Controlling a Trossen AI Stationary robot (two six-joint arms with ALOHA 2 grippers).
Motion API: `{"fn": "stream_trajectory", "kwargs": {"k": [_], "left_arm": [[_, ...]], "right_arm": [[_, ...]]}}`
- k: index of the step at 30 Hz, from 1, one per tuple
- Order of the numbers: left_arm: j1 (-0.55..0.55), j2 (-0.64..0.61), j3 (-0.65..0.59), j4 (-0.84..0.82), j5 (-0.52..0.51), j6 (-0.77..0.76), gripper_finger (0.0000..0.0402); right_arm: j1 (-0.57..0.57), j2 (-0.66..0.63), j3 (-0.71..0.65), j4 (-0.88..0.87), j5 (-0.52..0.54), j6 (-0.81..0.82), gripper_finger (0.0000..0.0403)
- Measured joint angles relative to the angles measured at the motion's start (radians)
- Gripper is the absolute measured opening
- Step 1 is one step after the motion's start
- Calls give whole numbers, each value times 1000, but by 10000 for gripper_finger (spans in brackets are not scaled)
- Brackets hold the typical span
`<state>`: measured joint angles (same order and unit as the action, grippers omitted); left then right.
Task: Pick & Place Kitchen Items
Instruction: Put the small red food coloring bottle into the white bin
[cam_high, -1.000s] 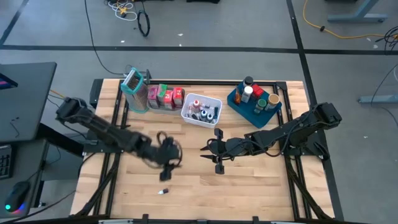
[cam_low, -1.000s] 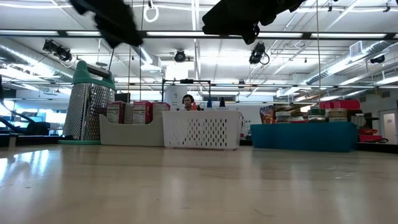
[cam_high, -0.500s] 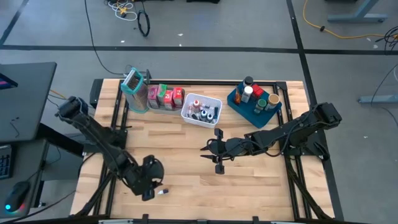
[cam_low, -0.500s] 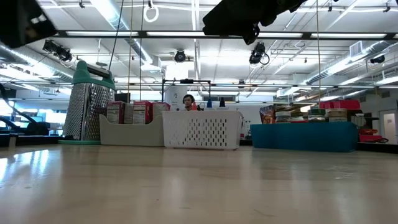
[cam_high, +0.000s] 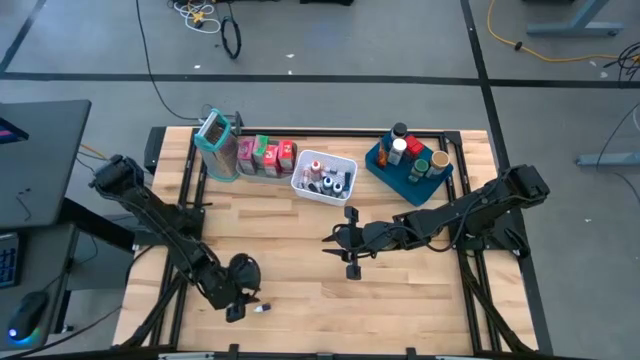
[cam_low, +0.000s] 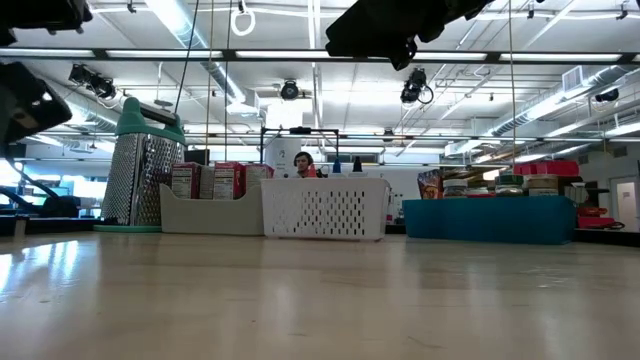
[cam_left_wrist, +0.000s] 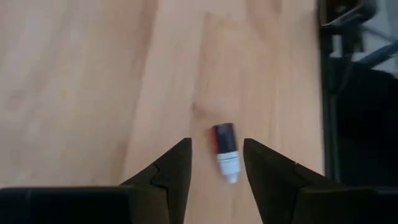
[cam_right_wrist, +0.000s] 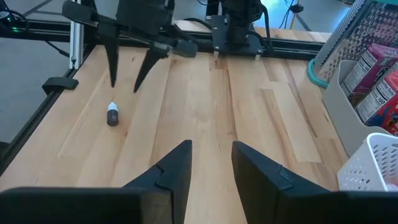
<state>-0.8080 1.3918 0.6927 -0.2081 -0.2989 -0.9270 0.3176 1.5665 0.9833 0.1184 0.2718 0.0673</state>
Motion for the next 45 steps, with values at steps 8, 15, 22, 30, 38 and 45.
{"fn": "stream_trajectory", "kwargs": {"k": [8, 15, 22, 30, 38, 45], "left_arm": [[-58, 15, -100, 249, -33, 56, 197], [-98, 183, -91, 327, -56, 132, 214], [-103, 300, -72, 347, -129, 134, 214], [-103, 309, -74, 335, -181, 206, 152], [-85, 317, -82, 301, -460, 199, 69], [122, 315, -79, 338, -691, 469, 83]], "right_arm": [[0, 0, 0, 0, 0, 2, 123], [0, 0, 0, 0, 0, 48, 123], [0, 0, 0, 0, 0, 48, 123], [0, 0, 0, 0, 0, 26, 123], [0, 0, 0, 0, 0, 24, 123], [0, 0, 0, 25, 0, -36, 123]]}}
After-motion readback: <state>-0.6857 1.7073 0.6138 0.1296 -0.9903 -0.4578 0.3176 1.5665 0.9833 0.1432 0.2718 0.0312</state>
